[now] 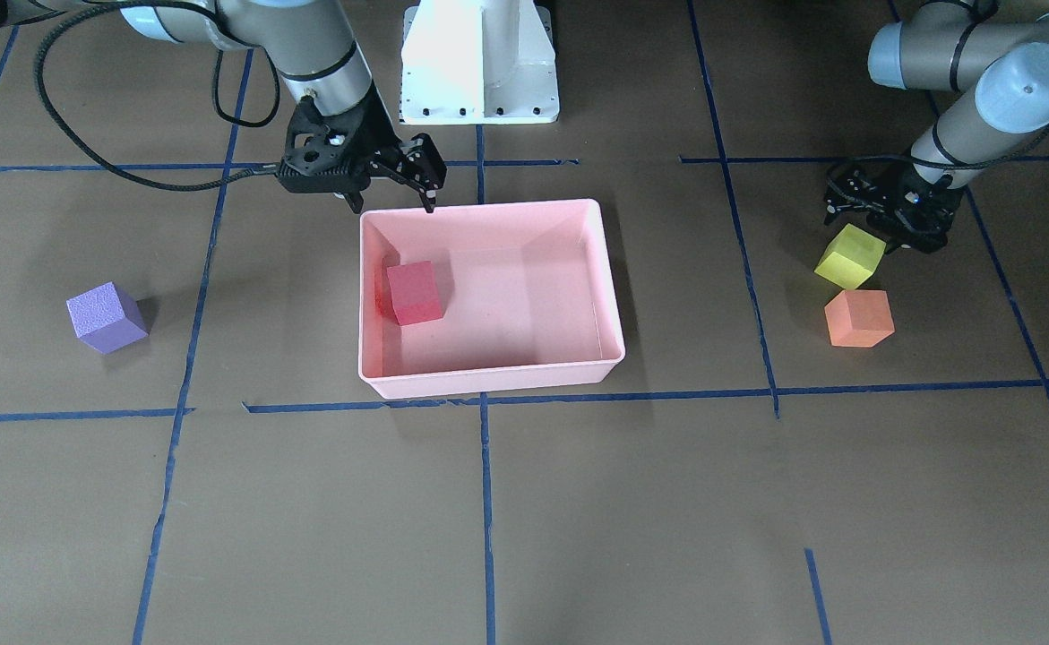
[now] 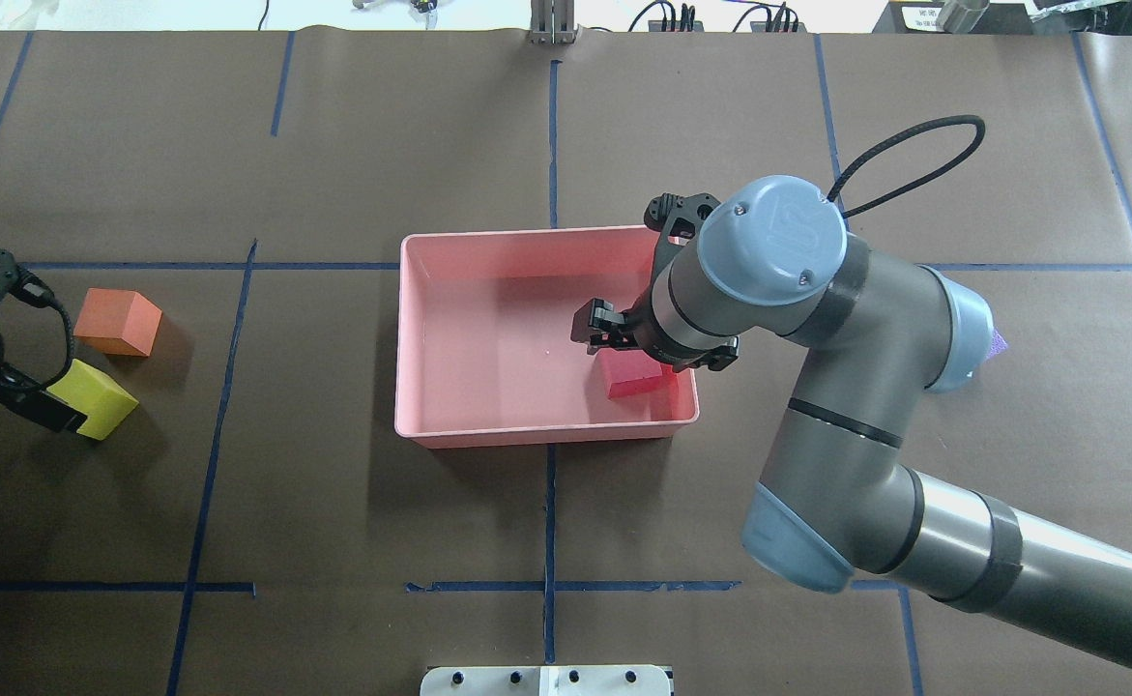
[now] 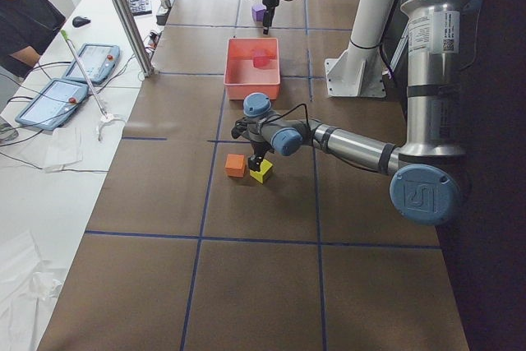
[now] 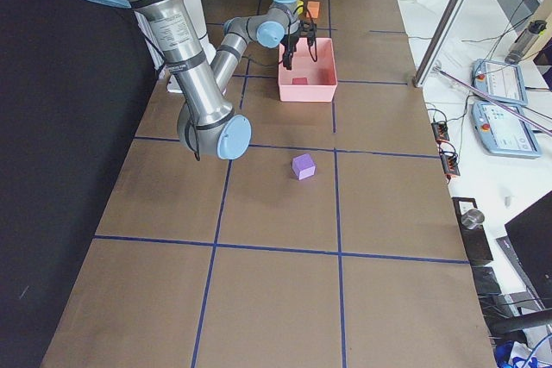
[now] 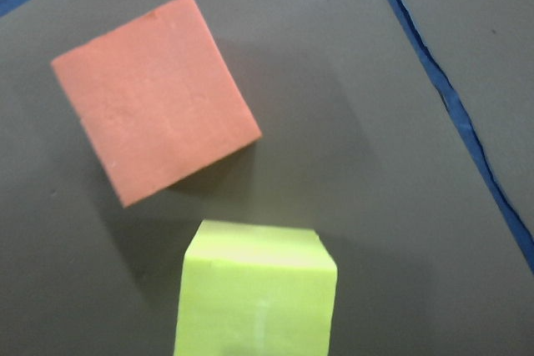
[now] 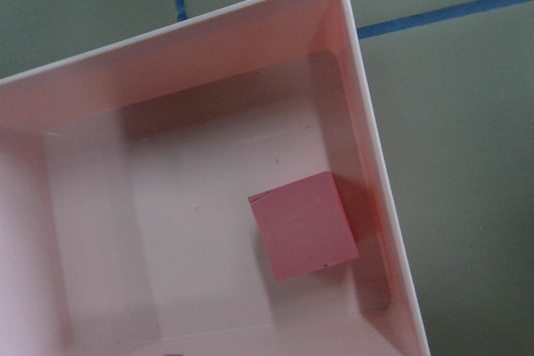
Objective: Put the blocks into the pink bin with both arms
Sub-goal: 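Grasp the yellow cube with the left gripper while the right gripper withdraws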
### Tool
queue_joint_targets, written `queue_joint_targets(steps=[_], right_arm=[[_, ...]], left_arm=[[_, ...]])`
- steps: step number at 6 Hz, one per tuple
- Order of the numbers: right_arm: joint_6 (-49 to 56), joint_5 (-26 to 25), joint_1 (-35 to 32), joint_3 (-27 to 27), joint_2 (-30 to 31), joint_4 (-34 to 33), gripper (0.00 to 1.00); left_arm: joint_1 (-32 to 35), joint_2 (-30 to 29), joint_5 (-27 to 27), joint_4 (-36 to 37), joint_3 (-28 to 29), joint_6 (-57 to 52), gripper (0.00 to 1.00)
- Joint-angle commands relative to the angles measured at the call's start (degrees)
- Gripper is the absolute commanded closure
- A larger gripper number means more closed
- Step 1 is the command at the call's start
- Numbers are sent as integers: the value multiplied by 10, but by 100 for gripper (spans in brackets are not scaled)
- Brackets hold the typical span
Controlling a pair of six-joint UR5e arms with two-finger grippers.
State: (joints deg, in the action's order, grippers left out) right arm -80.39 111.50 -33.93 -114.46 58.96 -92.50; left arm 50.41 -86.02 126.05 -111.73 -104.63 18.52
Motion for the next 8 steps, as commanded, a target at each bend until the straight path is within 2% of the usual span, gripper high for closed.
queue_joint_targets(steps=[1, 4, 6, 7, 8], right_arm=[[6, 28, -39, -42, 29, -12, 0], [6, 26, -47, -50, 38, -12, 0], [5, 27, -54, -52, 42, -12, 0], [16, 33, -62, -87, 91, -13, 0], [68, 50, -80, -91, 121, -14, 1]], left_arm=[[-16, -5, -25, -4, 8, 0, 0], [-24, -4, -62, -13, 8, -19, 0], [-30, -5, -62, -26, 36, -20, 0], [-42, -10, -61, -28, 44, -15, 0], [-46, -15, -60, -28, 52, -13, 24]])
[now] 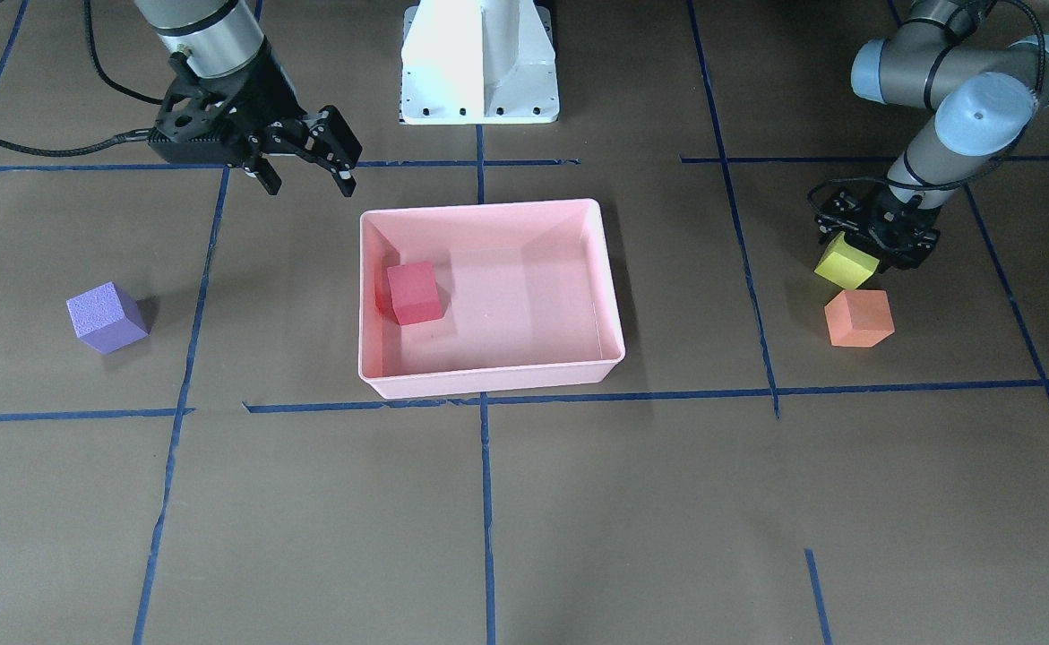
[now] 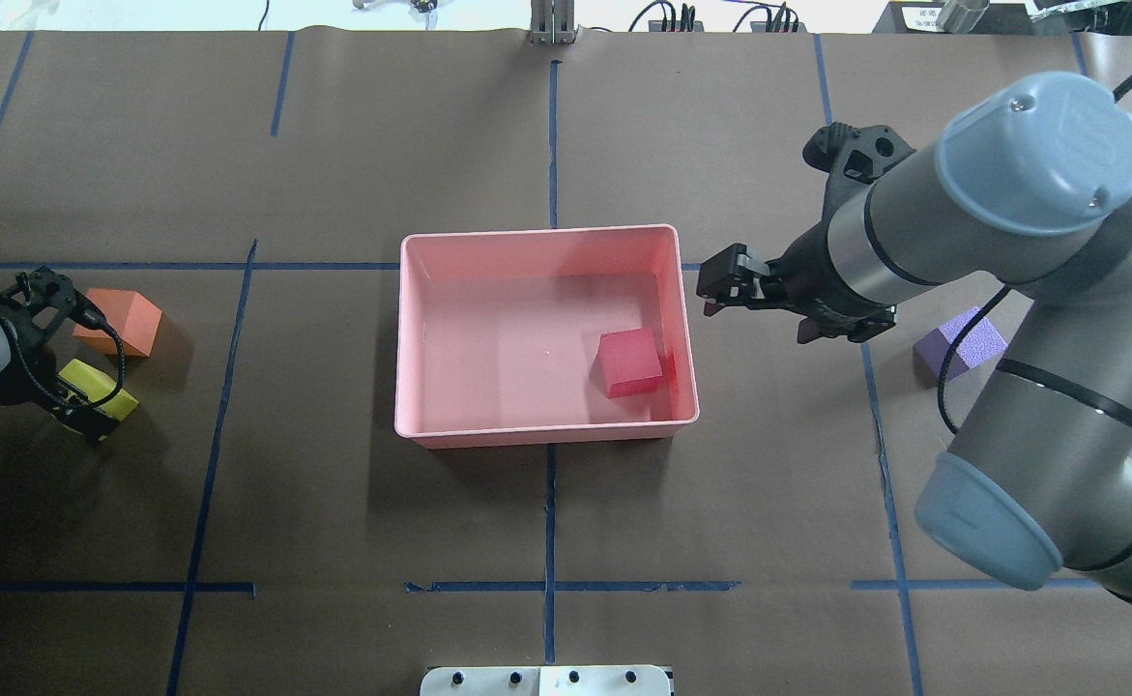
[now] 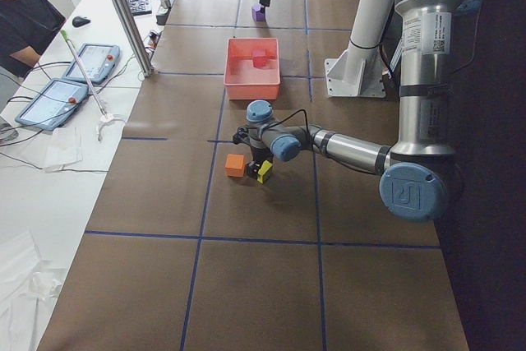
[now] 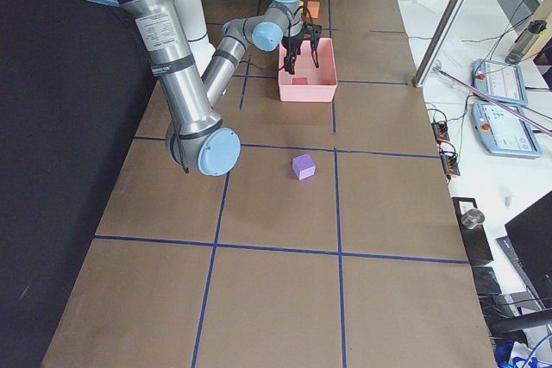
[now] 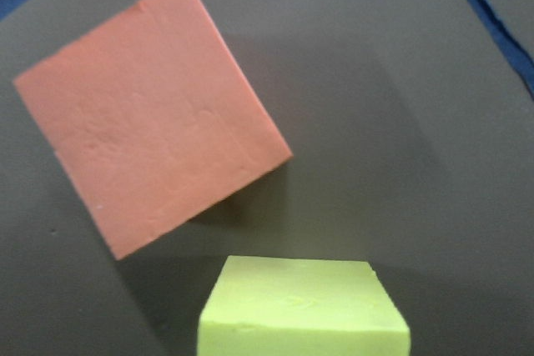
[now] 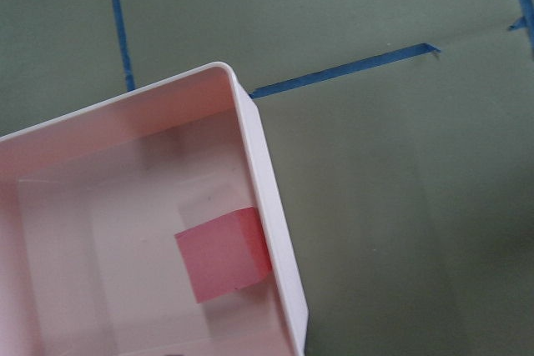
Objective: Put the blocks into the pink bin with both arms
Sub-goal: 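Grasp the yellow cube with the left gripper while the right gripper withdraws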
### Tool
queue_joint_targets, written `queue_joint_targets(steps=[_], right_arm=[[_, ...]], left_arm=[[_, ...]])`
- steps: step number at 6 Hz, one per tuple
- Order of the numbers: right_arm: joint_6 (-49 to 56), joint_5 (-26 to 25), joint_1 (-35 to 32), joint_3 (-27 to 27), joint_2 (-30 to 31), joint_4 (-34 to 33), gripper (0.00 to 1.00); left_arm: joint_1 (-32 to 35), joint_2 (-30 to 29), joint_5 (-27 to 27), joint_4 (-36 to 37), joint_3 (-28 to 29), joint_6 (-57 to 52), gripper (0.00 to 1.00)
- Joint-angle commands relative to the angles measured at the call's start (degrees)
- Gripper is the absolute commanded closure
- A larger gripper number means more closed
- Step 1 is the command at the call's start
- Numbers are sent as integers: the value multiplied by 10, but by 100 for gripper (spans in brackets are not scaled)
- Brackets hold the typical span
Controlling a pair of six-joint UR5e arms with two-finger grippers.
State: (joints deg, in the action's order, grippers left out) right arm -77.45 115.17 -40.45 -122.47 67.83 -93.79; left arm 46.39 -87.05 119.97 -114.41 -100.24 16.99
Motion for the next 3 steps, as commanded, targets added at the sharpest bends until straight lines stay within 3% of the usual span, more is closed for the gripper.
queue_joint_targets(steps=[1, 2, 3], right_arm=[[108, 15, -37, -10, 69, 1, 1], [179, 15, -71, -6, 107, 2, 1], [199, 15, -99, 13, 122, 2, 1]], left_arm=[[-6, -7, 11, -1, 0, 5, 83], [-6, -19, 59, -1, -28, 61, 98], [-6, -91, 98, 2, -45, 198, 98]])
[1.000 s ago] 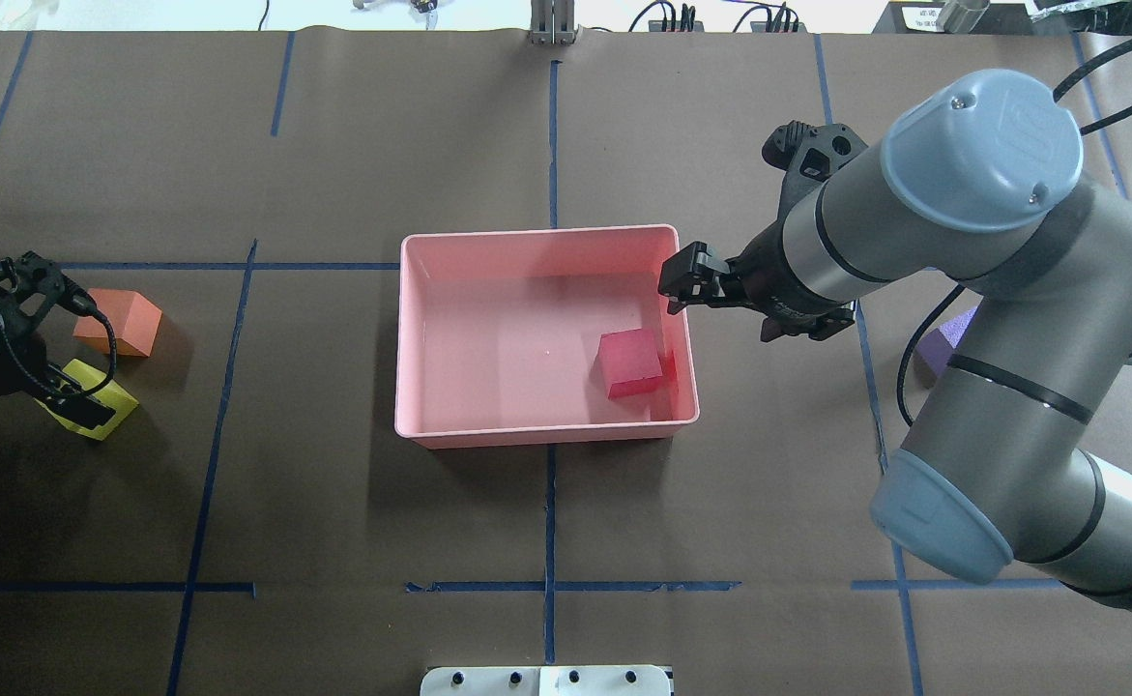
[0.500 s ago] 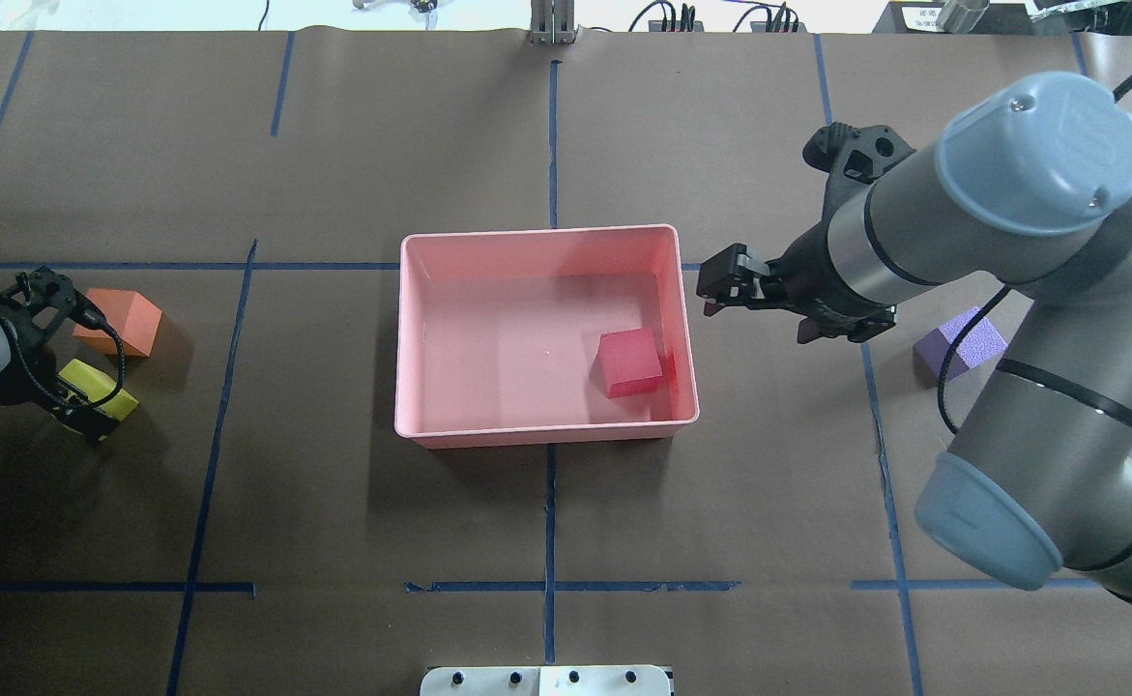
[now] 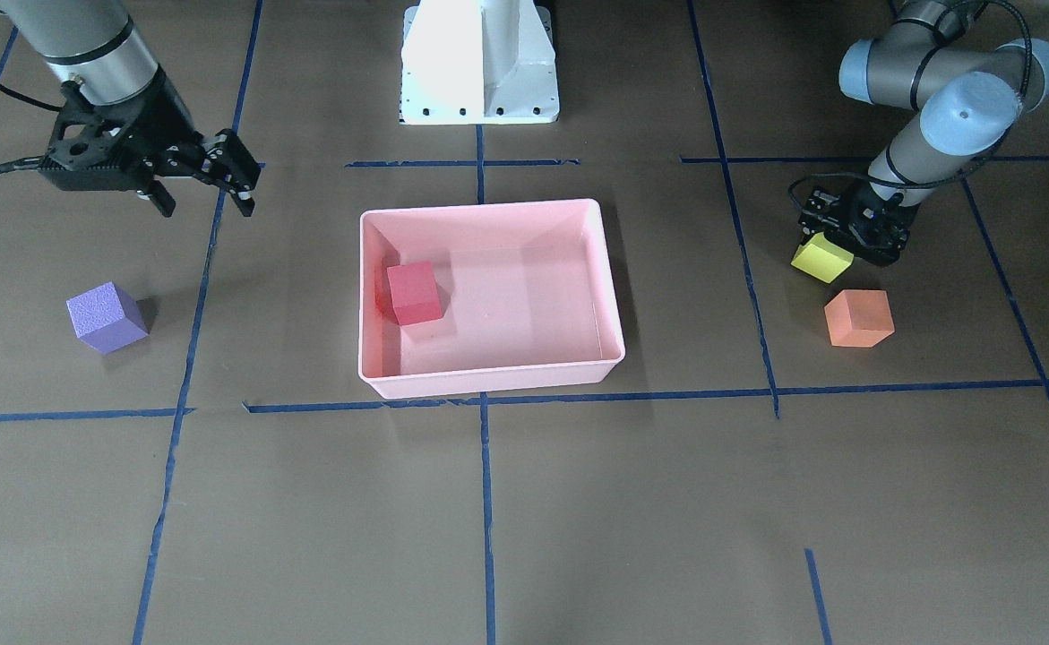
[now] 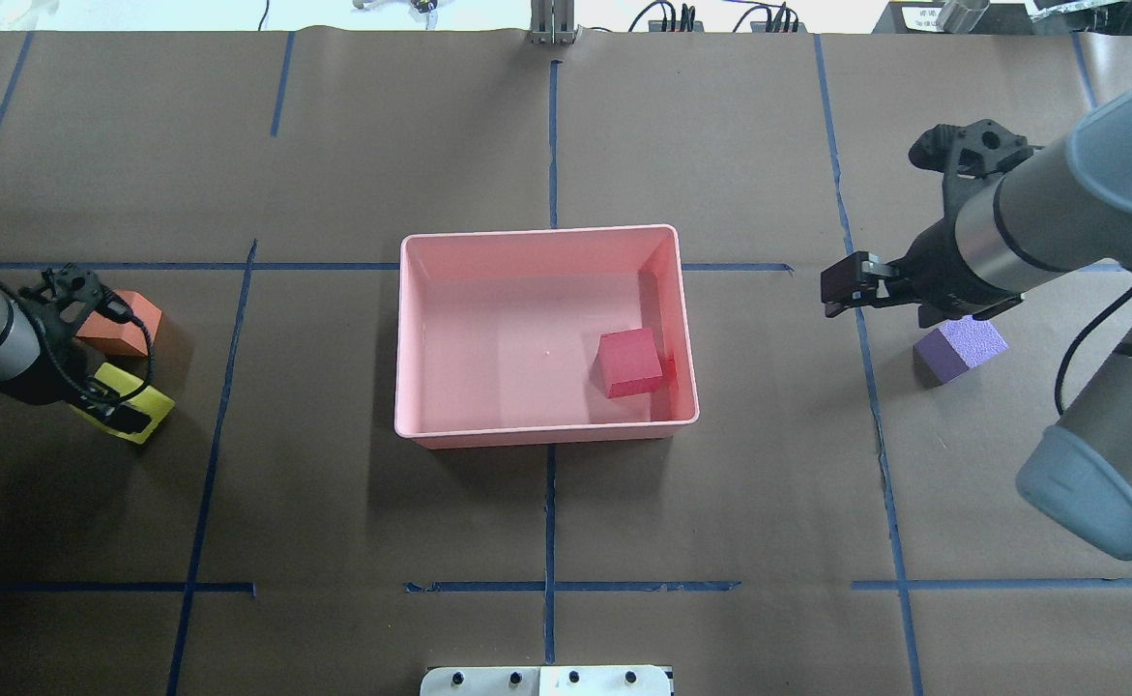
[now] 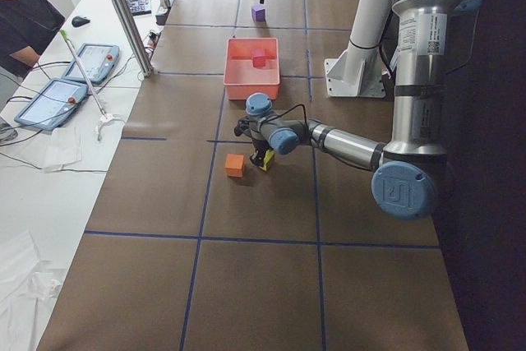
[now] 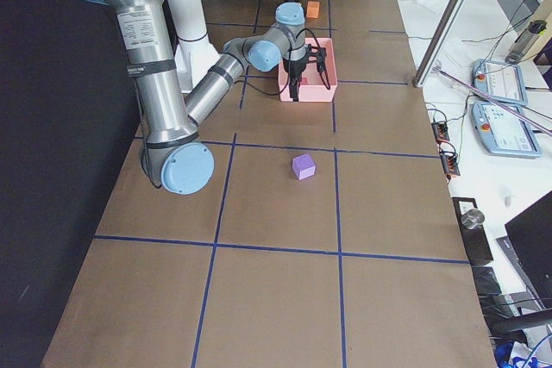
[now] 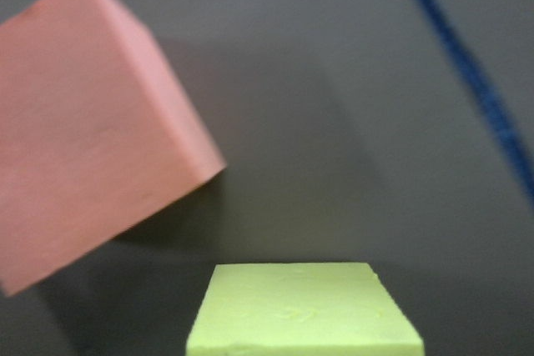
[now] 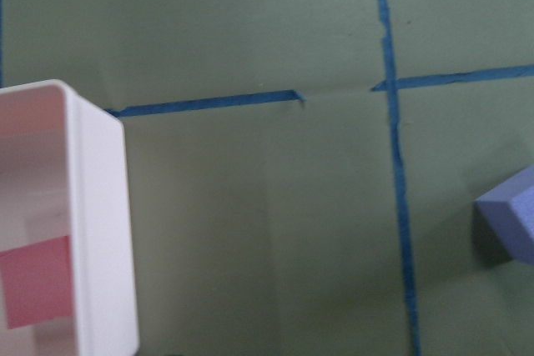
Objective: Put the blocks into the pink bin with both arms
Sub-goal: 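Grasp the yellow cube with the left gripper while the right gripper withdraws, then place the yellow cube in the bin with left gripper while right approaches purple cube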
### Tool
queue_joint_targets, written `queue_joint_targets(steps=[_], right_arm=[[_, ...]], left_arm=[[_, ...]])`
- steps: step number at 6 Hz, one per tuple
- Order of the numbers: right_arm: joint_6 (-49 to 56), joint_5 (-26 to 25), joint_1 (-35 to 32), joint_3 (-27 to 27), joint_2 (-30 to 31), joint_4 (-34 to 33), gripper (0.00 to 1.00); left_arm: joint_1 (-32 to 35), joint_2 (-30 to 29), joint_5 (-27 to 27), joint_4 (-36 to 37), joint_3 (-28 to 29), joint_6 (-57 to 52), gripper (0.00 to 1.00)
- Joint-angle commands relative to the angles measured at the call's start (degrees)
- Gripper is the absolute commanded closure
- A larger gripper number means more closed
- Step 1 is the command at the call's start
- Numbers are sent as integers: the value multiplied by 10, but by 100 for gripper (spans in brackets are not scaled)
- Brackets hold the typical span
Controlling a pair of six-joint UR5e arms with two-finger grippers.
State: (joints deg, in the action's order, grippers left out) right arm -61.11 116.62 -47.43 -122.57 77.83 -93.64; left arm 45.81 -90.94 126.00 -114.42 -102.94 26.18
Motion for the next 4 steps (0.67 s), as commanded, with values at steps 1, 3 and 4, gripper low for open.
queue_joint_targets(steps=[1, 3, 4], right_arm=[[38, 50, -79, 57, 21, 0, 1], [107, 104, -133, 117, 26, 6, 0], [105, 103, -133, 125, 28, 6, 0]], left_arm=[[0, -130, 59, 4, -33, 249, 98], [-21, -255, 54, 6, -24, 409, 97], [-55, -284, 23, 7, -9, 426, 95]])
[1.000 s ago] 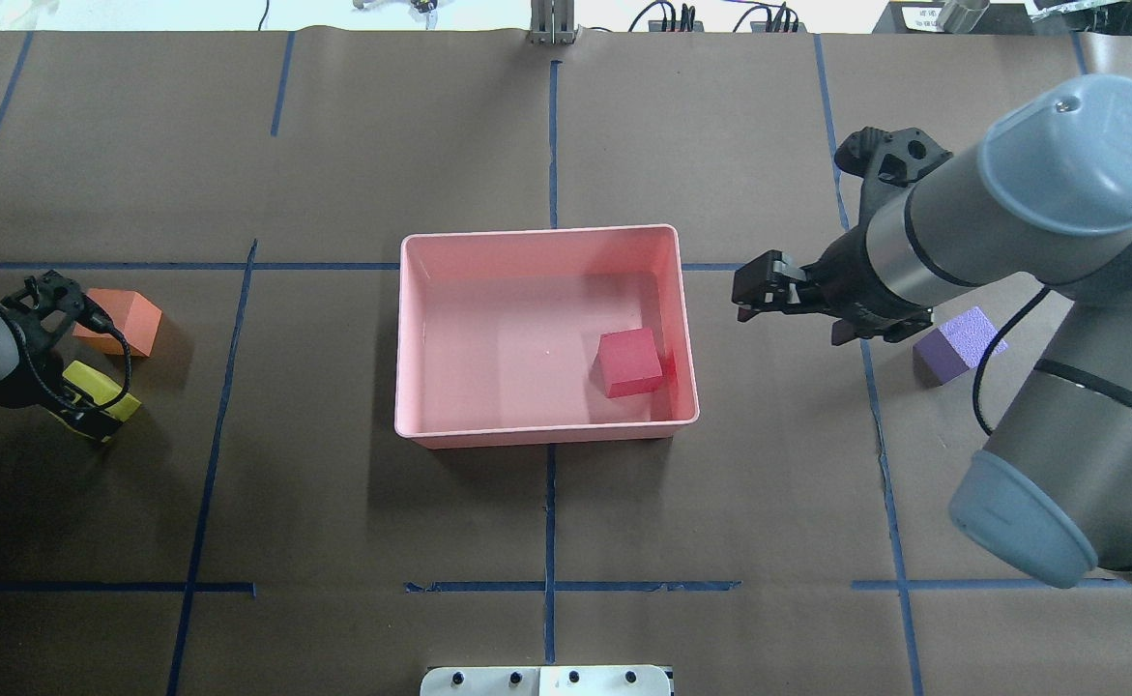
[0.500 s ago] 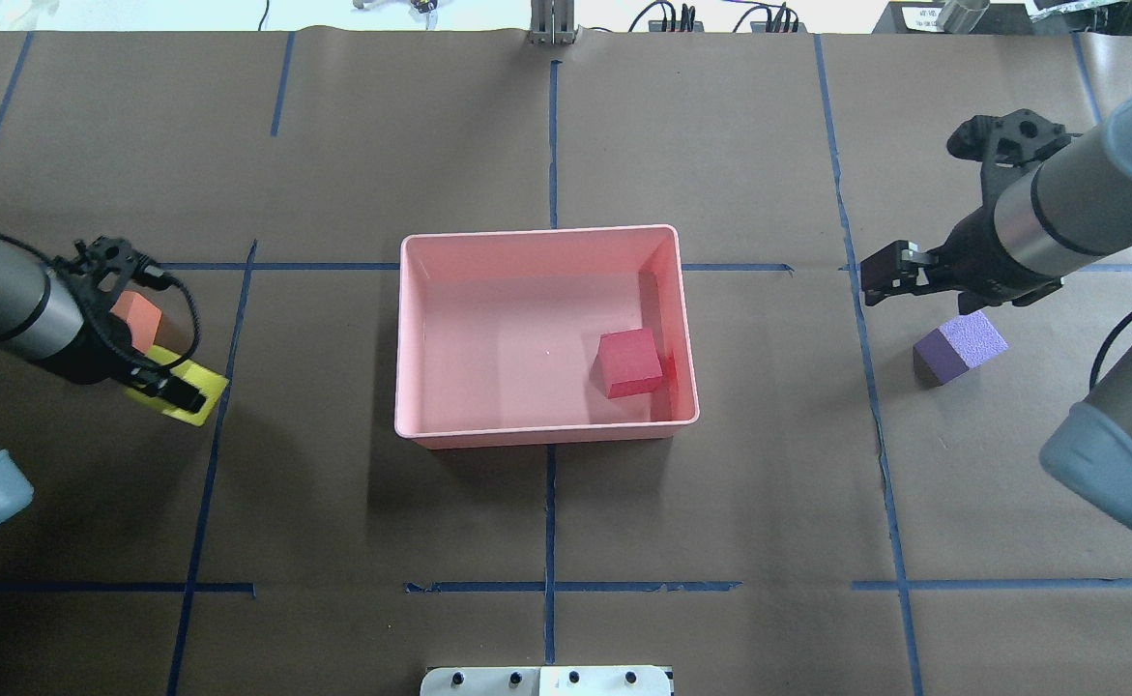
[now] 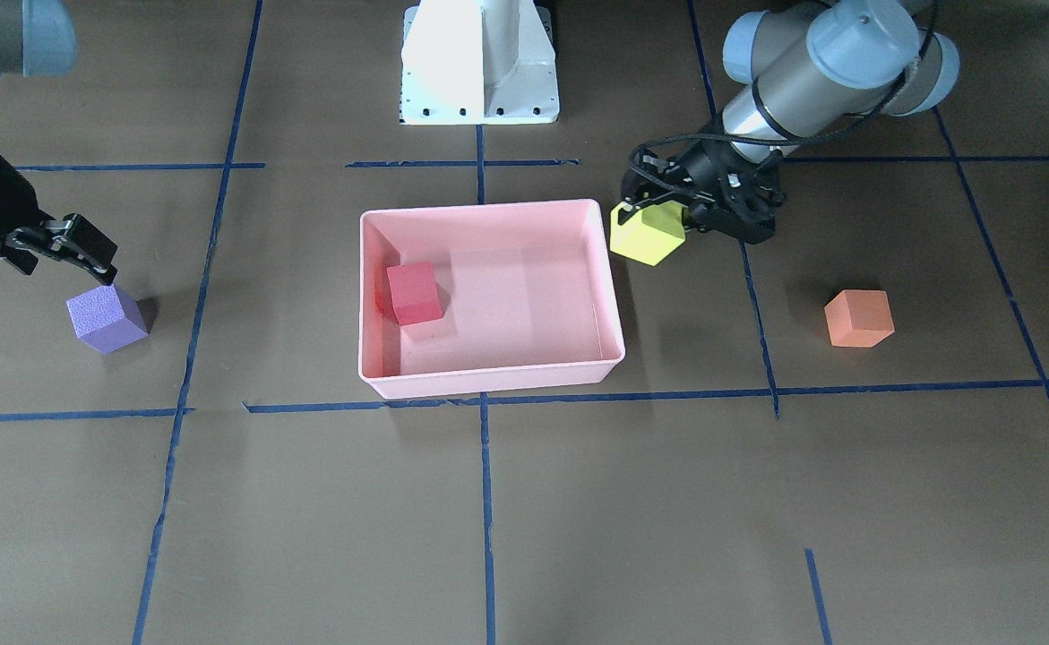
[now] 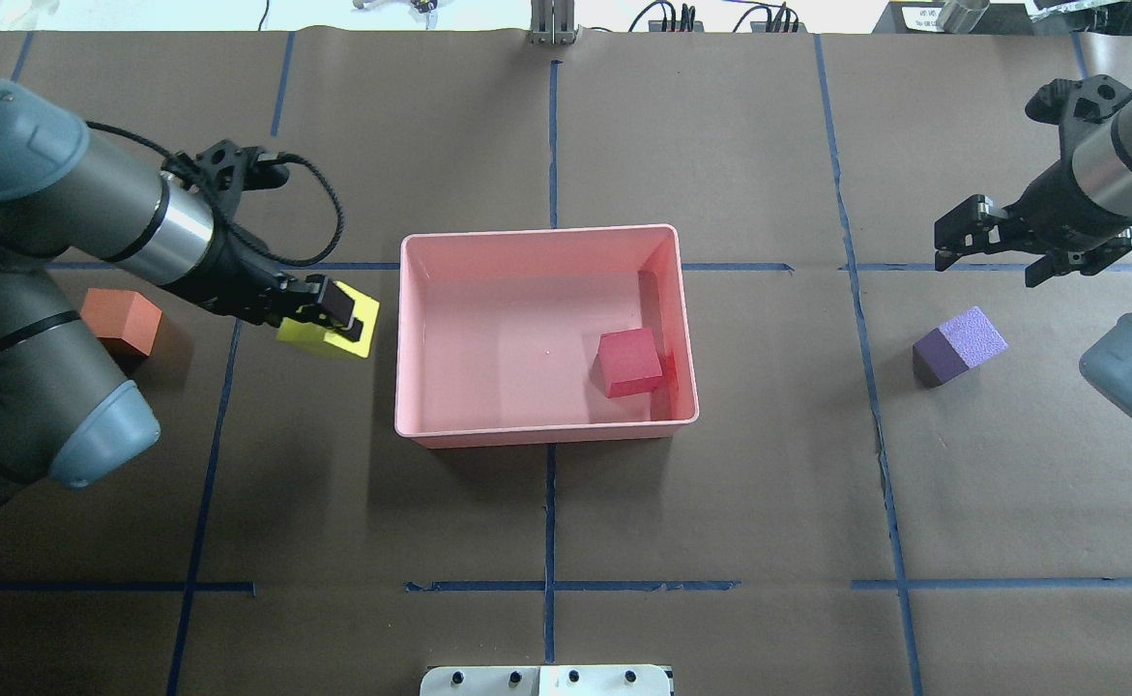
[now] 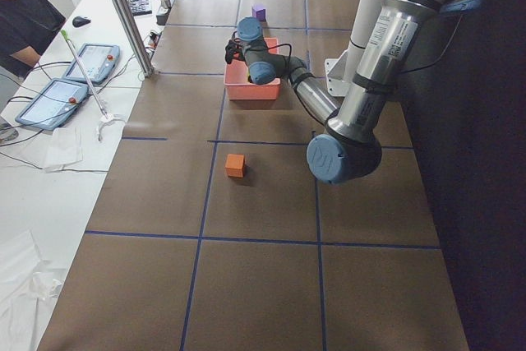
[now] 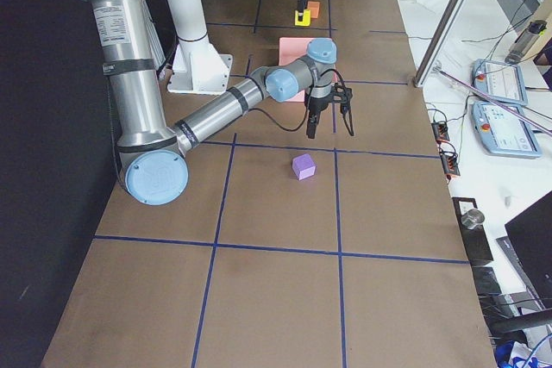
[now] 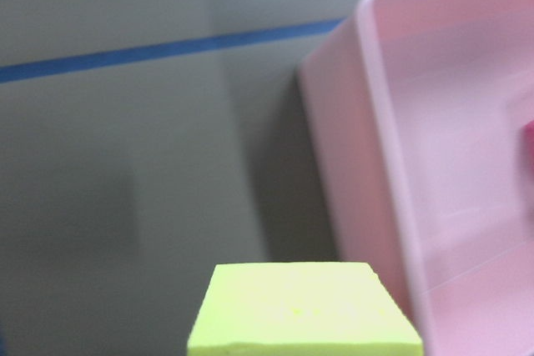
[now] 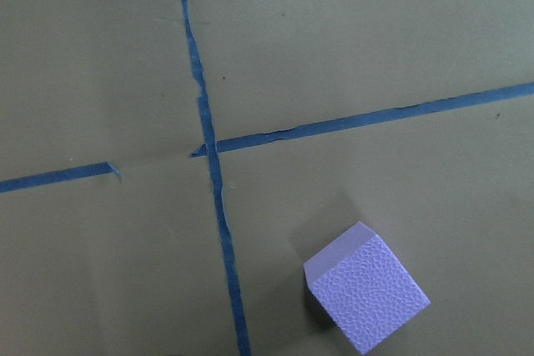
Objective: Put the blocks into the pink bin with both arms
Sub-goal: 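Place the yellow cube in the bin with left gripper while right approaches purple cube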
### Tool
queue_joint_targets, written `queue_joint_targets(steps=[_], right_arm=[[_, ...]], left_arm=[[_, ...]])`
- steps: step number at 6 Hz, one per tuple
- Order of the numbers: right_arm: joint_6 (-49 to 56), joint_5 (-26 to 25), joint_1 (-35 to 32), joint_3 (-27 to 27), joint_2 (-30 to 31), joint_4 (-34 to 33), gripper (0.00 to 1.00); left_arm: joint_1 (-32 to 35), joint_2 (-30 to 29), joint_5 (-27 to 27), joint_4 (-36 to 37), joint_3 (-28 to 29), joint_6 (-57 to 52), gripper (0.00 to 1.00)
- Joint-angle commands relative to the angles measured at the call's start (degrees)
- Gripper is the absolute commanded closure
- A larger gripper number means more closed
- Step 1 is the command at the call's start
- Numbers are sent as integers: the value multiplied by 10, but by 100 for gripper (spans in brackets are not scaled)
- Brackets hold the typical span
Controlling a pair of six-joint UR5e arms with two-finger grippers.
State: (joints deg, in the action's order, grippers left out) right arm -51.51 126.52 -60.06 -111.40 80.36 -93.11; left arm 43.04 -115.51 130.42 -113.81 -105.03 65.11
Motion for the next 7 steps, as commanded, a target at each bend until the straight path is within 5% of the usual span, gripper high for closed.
queue_joint_targets(steps=[1, 2, 3, 5, 7], right_arm=[[2, 7, -6, 30, 9, 0, 0], [-11, 27, -5, 50, 10, 2, 0], [-108, 23, -3, 56, 9, 19, 0], [-279, 21, 16, 111, 10, 143, 0], [-383, 0, 35, 114, 25, 159, 1]], left_arm=[[-60, -42, -72, -4, 34, 34, 82], [-77, -41, -107, -7, 44, 32, 21], [-81, -43, -120, -6, 40, 32, 6], [-82, -42, -121, -6, 38, 32, 4], [-82, -43, -122, -5, 30, 34, 4]])
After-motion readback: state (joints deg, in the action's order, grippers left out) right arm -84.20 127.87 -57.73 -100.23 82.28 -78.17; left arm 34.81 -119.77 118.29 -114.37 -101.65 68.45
